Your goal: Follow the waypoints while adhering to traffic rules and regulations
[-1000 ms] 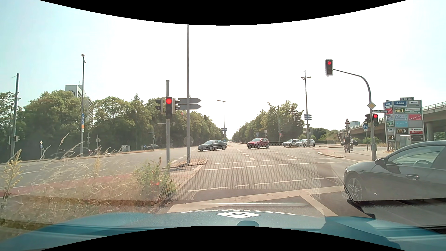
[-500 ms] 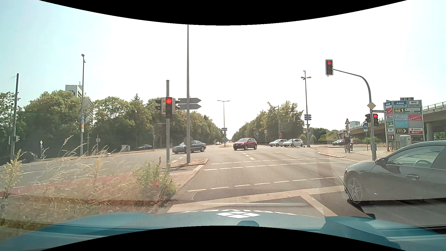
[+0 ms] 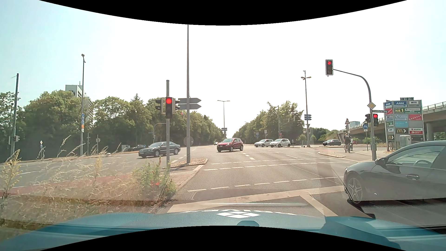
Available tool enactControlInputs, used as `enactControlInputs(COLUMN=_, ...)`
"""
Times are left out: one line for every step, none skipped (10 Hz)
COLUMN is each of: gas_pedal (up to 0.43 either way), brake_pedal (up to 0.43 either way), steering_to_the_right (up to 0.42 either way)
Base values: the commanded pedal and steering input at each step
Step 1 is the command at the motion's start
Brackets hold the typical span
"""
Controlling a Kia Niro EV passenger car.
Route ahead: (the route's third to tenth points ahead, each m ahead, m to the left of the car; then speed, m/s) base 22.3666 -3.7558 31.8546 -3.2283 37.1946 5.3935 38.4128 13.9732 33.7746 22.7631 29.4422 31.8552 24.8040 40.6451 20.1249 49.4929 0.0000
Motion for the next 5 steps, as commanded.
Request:
enactControlInputs(gas_pedal=0.000, brake_pedal=0.329, steering_to_the_right=-0.003)
enactControlInputs(gas_pedal=0.000, brake_pedal=0.329, steering_to_the_right=-0.003)
enactControlInputs(gas_pedal=0.000, brake_pedal=0.329, steering_to_the_right=-0.003)
enactControlInputs(gas_pedal=0.000, brake_pedal=0.329, steering_to_the_right=-0.003)
enactControlInputs(gas_pedal=0.000, brake_pedal=0.329, steering_to_the_right=-0.003)
